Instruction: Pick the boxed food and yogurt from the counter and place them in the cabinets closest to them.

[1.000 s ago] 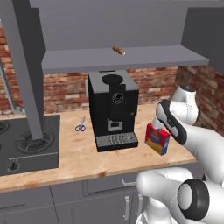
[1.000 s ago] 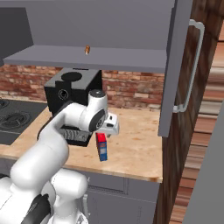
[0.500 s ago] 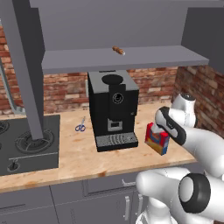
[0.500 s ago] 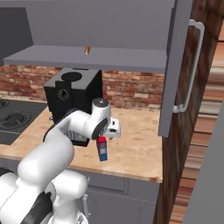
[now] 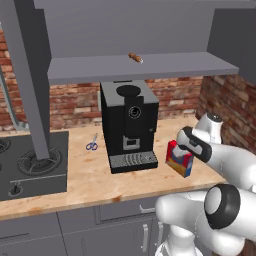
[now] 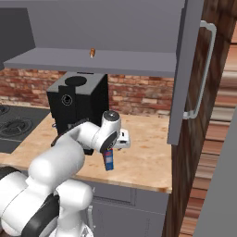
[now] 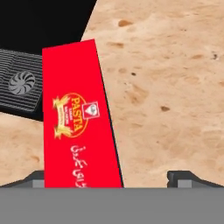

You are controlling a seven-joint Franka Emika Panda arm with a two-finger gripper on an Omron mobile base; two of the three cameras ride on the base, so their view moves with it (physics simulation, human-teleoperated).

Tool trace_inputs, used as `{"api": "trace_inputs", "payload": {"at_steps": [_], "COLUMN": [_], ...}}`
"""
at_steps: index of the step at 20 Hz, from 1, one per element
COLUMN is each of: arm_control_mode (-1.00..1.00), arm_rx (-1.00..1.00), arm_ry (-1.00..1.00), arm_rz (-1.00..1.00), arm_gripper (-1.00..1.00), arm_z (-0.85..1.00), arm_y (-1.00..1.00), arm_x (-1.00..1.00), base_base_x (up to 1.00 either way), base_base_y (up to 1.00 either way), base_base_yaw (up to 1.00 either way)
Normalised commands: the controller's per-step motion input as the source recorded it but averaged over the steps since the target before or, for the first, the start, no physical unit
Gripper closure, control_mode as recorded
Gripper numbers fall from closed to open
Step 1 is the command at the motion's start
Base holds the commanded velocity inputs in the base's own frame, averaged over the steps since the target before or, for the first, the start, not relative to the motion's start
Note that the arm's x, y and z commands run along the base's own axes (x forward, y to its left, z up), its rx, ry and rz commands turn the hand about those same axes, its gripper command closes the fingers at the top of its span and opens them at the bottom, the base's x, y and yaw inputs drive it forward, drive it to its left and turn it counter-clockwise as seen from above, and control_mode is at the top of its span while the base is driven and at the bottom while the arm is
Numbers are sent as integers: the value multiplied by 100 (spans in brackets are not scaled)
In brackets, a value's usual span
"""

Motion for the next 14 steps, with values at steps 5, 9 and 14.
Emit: {"api": "trace_inputs", "payload": {"at_steps": [5, 9, 14], "arm_control_mode": [-100, -100, -100], "arm_rx": [0, 0, 4], "arm_ry": [0, 0, -3], "arm_rz": [3, 0, 0], "arm_gripper": [100, 100, 100], "arm_z": [-20, 0, 29], "arm_y": [-1, 0, -3], "arm_x": [0, 0, -1], "base_base_x": [0, 0, 0], "base_base_y": [0, 0, 0], "base_base_yaw": [0, 0, 0]}}
